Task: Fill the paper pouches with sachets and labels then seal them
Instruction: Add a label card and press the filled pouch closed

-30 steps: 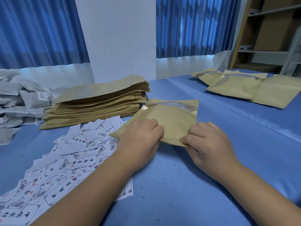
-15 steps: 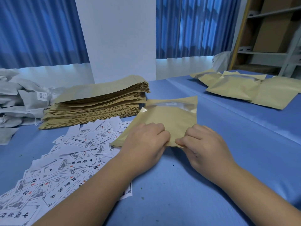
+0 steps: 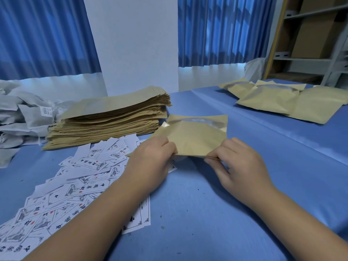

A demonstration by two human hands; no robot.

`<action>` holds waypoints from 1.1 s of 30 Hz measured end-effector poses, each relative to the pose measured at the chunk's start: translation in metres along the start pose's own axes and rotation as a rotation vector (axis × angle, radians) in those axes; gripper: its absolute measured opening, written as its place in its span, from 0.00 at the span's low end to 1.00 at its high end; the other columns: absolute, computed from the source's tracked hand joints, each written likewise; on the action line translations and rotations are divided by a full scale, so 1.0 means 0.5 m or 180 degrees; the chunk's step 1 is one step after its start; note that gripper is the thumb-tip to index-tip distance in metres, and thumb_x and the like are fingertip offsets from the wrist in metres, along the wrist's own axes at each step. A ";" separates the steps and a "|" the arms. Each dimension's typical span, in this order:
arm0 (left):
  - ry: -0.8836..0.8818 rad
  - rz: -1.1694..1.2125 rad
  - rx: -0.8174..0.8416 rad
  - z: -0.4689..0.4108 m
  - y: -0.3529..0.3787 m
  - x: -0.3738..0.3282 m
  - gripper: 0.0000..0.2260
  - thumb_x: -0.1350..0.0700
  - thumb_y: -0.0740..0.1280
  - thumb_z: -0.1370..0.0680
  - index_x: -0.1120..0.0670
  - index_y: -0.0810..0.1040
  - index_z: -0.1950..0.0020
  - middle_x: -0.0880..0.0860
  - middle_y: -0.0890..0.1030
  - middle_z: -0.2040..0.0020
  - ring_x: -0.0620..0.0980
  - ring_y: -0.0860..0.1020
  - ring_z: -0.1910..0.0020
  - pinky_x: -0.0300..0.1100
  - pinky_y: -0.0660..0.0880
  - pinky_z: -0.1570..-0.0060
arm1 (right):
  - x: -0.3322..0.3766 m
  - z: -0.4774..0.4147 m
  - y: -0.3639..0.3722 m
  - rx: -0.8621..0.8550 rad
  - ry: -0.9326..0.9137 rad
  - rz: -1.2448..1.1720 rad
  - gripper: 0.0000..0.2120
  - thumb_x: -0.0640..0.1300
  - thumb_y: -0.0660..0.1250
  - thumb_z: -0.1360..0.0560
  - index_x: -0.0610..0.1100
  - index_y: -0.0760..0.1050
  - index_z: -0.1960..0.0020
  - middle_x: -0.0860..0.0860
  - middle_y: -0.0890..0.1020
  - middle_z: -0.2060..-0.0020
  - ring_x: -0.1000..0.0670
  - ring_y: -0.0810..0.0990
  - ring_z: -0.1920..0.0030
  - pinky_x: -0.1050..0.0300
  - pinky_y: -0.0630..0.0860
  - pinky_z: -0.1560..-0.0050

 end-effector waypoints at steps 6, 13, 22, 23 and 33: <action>-0.0089 0.0160 -0.0225 0.001 -0.004 0.013 0.05 0.64 0.69 0.32 0.57 0.84 0.61 0.54 0.79 0.67 0.59 0.78 0.67 0.47 0.74 0.74 | -0.013 0.000 0.002 0.0103 0.0459 -0.0671 0.16 0.56 0.67 0.27 0.44 0.80 0.62 0.53 0.75 0.66 0.50 0.73 0.62 0.57 0.69 0.60; 0.0052 0.0221 -0.0571 0.008 -0.009 0.009 0.07 0.66 0.71 0.30 0.58 0.85 0.55 0.54 0.79 0.63 0.57 0.78 0.66 0.48 0.76 0.73 | -0.071 0.001 0.000 -0.0392 0.2806 -0.2200 0.11 0.57 0.59 0.21 0.53 0.75 0.54 0.52 0.78 0.58 0.63 0.75 0.65 0.64 0.70 0.59; 0.0193 0.0866 0.0130 0.012 0.025 -0.012 0.18 0.46 0.56 0.21 0.51 0.84 0.47 0.48 0.78 0.46 0.44 0.75 0.46 0.40 0.71 0.45 | -0.059 0.013 0.028 0.0993 0.3460 -0.5126 0.16 0.32 0.62 0.26 0.37 0.74 0.38 0.40 0.83 0.48 0.42 0.84 0.54 0.53 0.81 0.62; -0.0092 0.1053 0.0144 0.012 0.029 -0.006 0.20 0.43 0.55 0.21 0.49 0.84 0.50 0.45 0.77 0.45 0.41 0.73 0.44 0.36 0.68 0.43 | -0.064 0.015 0.030 0.0908 0.3506 -0.5068 0.16 0.29 0.60 0.25 0.38 0.74 0.38 0.41 0.84 0.48 0.43 0.85 0.53 0.52 0.81 0.62; -0.2493 0.2209 -0.0445 -0.047 0.050 0.047 0.08 0.52 0.69 0.24 0.45 0.76 0.46 0.45 0.79 0.47 0.45 0.77 0.47 0.36 0.70 0.55 | -0.123 0.015 0.004 -0.0699 0.3332 -0.4951 0.17 0.29 0.57 0.22 0.45 0.75 0.40 0.48 0.84 0.47 0.48 0.84 0.50 0.56 0.81 0.60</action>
Point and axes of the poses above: each hand's wrist, its own z-axis away from the middle knuckle, its own y-axis out of the palm, x = y × z, the point moved 3 cm from there along -z, towards the middle knuckle
